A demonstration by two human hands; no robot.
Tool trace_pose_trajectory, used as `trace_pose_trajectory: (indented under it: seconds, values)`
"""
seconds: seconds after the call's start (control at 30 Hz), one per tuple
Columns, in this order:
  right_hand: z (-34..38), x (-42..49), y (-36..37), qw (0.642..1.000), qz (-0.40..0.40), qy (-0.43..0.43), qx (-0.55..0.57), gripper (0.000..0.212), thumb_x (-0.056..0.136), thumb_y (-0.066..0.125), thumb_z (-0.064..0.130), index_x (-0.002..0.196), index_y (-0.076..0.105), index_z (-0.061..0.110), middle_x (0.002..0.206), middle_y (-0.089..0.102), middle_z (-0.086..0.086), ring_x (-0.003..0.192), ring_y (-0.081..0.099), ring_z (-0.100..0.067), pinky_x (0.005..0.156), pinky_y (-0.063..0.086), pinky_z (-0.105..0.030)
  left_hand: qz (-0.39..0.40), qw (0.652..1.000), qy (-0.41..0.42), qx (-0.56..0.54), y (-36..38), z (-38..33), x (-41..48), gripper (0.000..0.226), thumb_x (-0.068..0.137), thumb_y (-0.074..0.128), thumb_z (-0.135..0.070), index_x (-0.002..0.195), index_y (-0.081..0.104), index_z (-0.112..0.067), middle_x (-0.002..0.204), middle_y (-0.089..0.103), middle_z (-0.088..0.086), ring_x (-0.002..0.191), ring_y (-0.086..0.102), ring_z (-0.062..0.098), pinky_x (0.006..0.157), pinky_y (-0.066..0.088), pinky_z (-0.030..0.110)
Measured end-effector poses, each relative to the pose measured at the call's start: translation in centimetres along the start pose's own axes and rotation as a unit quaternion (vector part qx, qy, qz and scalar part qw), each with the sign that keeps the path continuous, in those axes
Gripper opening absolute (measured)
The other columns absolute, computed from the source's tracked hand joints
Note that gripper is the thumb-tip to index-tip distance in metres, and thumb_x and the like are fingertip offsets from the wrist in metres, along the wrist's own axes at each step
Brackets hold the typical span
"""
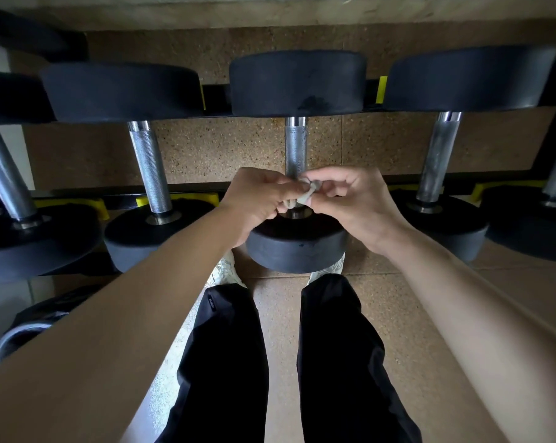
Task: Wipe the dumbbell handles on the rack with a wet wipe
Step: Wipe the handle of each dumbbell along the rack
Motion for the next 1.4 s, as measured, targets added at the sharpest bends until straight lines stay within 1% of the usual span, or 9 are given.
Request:
trace_pose_trajectory:
  seconds: [0.2, 0.37, 0.47, 0.6, 0.7, 0.83, 1.07, 1.27, 1.4]
  values:
    - [-0.7, 0.6, -1.5, 0.996, -0.052, 0.044, 0.054, 0.022, 0.083, 0.078, -0.002, 0.094, 0.075, 0.018, 0.090, 0.077, -0.009, 0.077, 0.075, -0.021, 0.074, 0.062, -0.028, 0.049, 0.998, -0.018, -0.047, -0.3, -0.5, 0.6, 0.017, 0.085, 0.080, -0.017, 0.102, 0.080, -0.013, 0.087, 0.078, 0.000, 0.067, 0.065, 0.005, 0.063, 0.049, 0.018]
    - [-4.0, 2.3, -3.3, 0.955, -0.173, 0.137, 0.199, 0.017, 0.088, 0.075, 0.002, 0.105, 0.074, 0.006, 0.096, 0.076, -0.011, 0.081, 0.073, -0.015, 0.075, 0.060, -0.028, -0.057, 0.992, 0.003, -0.112, -2.7, -0.4, 2.2, 0.013, 0.098, 0.063, -0.015, 0.102, 0.076, -0.014, 0.094, 0.077, 0.002, 0.072, 0.067, 0.012, 0.067, 0.049, 0.022]
    - [-4.8, 3.8, -2.3, 0.930, -0.187, 0.173, 0.266, 0.016, 0.089, 0.072, 0.000, 0.101, 0.073, 0.011, 0.096, 0.076, -0.007, 0.084, 0.074, -0.014, 0.074, 0.060, -0.025, -0.071, 0.989, 0.000, -0.127, -2.9, 0.1, 3.3, 0.018, 0.104, 0.055, -0.019, 0.106, 0.072, -0.021, 0.101, 0.075, -0.001, 0.089, 0.066, 0.013, 0.080, 0.052, 0.026]
    - [-5.3, 6.1, 0.2, 0.913, -0.145, 0.201, 0.323, 0.016, 0.093, 0.067, 0.000, 0.098, 0.073, 0.014, 0.100, 0.075, -0.008, 0.091, 0.073, -0.017, 0.074, 0.059, -0.024, -0.009, 0.980, -0.056, -0.192, -0.9, 0.5, 5.0, 0.024, 0.107, 0.048, -0.026, 0.120, 0.068, -0.026, 0.098, 0.074, 0.001, 0.089, 0.068, 0.017, 0.080, 0.053, 0.029]
    - [-5.0, 7.9, 1.3, 0.927, -0.096, 0.176, 0.317, 0.023, 0.094, 0.059, -0.007, 0.107, 0.072, 0.009, 0.110, 0.075, -0.014, 0.097, 0.074, -0.023, 0.079, 0.060, -0.029, 0.009, 0.973, -0.059, -0.224, 0.3, -0.3, 5.9, 0.021, 0.105, 0.052, -0.022, 0.110, 0.072, -0.023, 0.097, 0.073, 0.003, 0.082, 0.066, 0.016, 0.070, 0.053, 0.026]
    - [-4.4, 8.9, 1.0, 0.936, -0.109, 0.157, 0.296, 0.020, 0.090, 0.062, -0.011, 0.102, 0.070, 0.003, 0.105, 0.074, -0.017, 0.094, 0.075, -0.025, 0.082, 0.061, -0.032, -0.069, 0.961, -0.034, -0.264, -1.5, -0.6, 6.6, 0.016, 0.097, 0.065, -0.003, 0.092, 0.076, -0.013, 0.085, 0.078, 0.003, 0.072, 0.069, 0.013, 0.061, 0.055, 0.021]
    - [-4.0, 9.4, 1.0, 0.889, -0.152, 0.209, 0.378, 0.020, 0.092, 0.070, 0.003, 0.112, 0.070, 0.003, 0.101, 0.078, -0.011, 0.089, 0.077, -0.019, 0.070, 0.060, -0.026, -0.126, 0.955, 0.042, -0.266, -3.7, -1.3, 5.9, 0.005, 0.092, 0.072, -0.003, 0.094, 0.072, -0.007, 0.093, 0.079, 0.007, 0.079, 0.076, 0.014, 0.069, 0.057, 0.020]
    - [-4.5, 6.6, -0.4, 0.823, -0.219, 0.253, 0.460, 0.018, 0.084, 0.079, 0.003, 0.101, 0.074, 0.005, 0.088, 0.077, -0.005, 0.069, 0.072, -0.009, 0.062, 0.054, -0.017, -0.164, 0.948, -0.004, -0.271, -2.3, -1.8, 4.7, 0.003, 0.088, 0.077, -0.009, 0.087, 0.075, -0.012, 0.075, 0.077, -0.004, 0.061, 0.072, 0.003, 0.056, 0.052, 0.013]
    - [-4.4, 6.0, -0.4, 0.786, -0.247, 0.233, 0.516, 0.020, 0.083, 0.075, -0.005, 0.101, 0.073, 0.005, 0.084, 0.074, -0.005, 0.068, 0.070, -0.008, 0.062, 0.054, -0.016, -0.160, 0.936, -0.048, -0.310, -1.9, -1.2, 4.8, 0.005, 0.088, 0.080, -0.021, 0.084, 0.076, -0.022, 0.089, 0.079, -0.010, 0.077, 0.070, 0.002, 0.071, 0.054, 0.019]
Point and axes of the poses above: each hand's wrist, its own x-axis towards the middle knuckle, its own y-axis out of the palm, z = x × y, the point moved 8 cm from there along x, towards the middle knuckle
